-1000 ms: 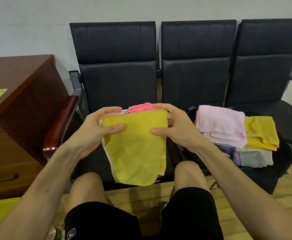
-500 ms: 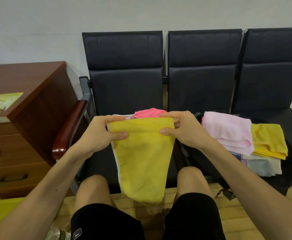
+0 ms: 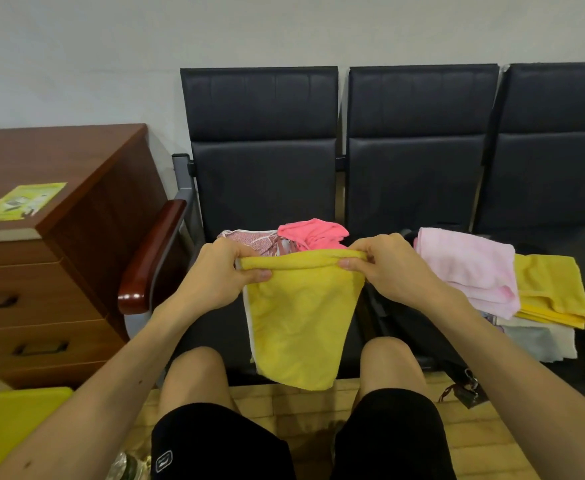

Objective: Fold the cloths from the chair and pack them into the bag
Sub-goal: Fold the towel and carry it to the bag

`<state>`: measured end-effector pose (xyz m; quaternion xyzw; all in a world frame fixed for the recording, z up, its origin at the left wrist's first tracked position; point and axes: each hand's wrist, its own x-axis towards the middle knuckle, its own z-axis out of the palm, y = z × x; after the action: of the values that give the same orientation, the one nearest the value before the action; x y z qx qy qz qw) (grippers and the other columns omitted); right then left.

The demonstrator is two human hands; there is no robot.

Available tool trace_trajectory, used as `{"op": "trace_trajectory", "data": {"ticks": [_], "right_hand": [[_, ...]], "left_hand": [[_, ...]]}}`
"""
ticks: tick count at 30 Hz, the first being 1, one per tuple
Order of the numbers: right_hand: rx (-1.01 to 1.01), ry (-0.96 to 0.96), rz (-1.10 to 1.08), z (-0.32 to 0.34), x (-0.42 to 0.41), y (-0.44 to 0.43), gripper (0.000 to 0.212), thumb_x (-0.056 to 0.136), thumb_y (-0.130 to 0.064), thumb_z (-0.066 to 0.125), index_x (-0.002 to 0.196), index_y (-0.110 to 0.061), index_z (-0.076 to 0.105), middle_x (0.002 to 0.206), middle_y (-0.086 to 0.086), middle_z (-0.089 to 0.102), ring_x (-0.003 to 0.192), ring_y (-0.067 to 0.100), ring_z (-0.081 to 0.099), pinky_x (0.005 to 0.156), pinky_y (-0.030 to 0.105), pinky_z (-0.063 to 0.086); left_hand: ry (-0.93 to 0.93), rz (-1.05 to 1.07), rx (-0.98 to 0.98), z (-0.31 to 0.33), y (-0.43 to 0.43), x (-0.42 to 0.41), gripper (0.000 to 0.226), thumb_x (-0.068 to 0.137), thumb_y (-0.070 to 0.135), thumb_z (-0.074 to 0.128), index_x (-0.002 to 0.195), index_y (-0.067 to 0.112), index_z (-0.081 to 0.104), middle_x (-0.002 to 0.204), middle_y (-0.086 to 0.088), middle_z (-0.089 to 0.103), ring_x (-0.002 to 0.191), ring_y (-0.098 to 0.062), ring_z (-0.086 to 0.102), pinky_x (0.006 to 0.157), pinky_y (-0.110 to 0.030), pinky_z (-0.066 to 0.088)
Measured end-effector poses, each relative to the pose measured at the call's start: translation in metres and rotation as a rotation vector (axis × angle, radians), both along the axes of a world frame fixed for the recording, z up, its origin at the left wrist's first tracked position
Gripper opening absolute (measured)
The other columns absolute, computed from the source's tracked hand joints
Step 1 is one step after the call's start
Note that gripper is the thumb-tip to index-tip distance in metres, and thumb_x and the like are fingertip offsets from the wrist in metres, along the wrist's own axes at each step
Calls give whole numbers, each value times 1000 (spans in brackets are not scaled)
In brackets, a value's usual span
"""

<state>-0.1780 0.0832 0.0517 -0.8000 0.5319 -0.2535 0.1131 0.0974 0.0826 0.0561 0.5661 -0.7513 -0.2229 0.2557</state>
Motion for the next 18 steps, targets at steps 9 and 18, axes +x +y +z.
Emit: {"op": "trace_trajectory", "data": {"ticks": [9, 18], "right_hand": [[156, -154, 94, -7, -19, 10, 33, 93, -40, 57, 97, -10, 68, 104, 0, 57, 103, 13, 51, 87, 26, 44], [775, -924, 154, -75, 40, 59, 57, 70, -17, 84, 120, -26, 59, 119, -9, 71, 108, 7, 67, 83, 21, 54]], "left_hand": [[61, -15, -184, 9, 17, -8, 13, 80, 28, 78, 79, 15, 79, 79, 6, 56, 82, -2, 50, 71, -8, 40], [695, -44, -76, 18, 11, -30, 14, 95, 23, 59, 101, 17, 70, 97, 1, 76, 92, -12, 73, 75, -22, 57]]}}
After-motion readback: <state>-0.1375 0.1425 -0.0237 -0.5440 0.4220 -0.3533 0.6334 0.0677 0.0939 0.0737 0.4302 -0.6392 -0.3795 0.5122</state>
